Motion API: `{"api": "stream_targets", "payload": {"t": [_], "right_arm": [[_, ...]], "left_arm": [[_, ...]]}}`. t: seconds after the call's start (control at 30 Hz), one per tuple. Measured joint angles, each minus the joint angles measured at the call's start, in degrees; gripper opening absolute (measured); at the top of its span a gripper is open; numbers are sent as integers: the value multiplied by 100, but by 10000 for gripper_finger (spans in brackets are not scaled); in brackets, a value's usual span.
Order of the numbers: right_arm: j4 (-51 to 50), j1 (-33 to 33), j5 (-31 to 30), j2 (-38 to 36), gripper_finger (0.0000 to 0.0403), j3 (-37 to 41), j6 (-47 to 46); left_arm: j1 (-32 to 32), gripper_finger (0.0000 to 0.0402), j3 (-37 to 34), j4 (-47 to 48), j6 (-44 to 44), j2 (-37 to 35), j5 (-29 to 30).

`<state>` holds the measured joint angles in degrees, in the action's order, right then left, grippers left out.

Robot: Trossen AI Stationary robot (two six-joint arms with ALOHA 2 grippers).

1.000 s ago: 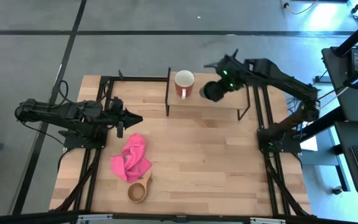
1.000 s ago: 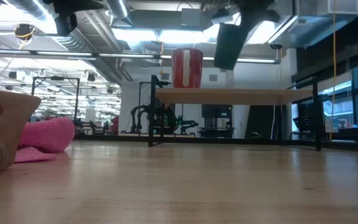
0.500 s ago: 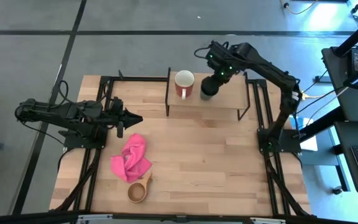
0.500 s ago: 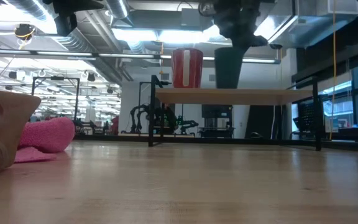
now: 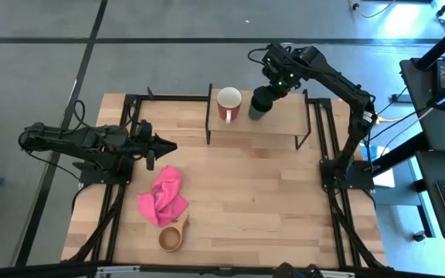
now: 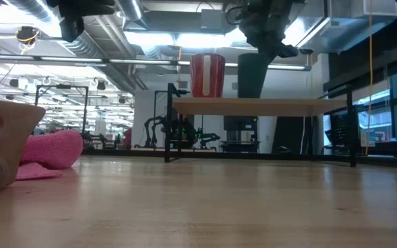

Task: Stack small to large cups/mugs on shelf
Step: Put the blue mug on the shelf, then put the brown wooden mug on the shelf

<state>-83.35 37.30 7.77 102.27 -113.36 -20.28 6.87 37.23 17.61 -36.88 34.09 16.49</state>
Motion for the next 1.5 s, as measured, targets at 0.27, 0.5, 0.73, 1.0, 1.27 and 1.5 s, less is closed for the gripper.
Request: {"api": "stream_targets", "payload": {"t": [0.27,0.5,0.73,1.0,1.27,1.5], "right_arm": [[-30,-2,-10,0,13,2,3],[-1,-12,-47,0,38,2,110],[142,-74,-65,0,74,4,110],[179,-74,-66,-2,78,4,140],[71,-72,-151,-4,78,-7,356],[68,-74,-1610,-285,78,-374,439]], "left_arm": [[0,55,0,-2,7,0,97],[2,55,0,-4,11,0,97],[0,55,0,-4,11,1,97],[0,55,0,-7,7,1,95],[0,55,0,-7,4,0,95],[2,55,0,-9,1,2,99]]}}
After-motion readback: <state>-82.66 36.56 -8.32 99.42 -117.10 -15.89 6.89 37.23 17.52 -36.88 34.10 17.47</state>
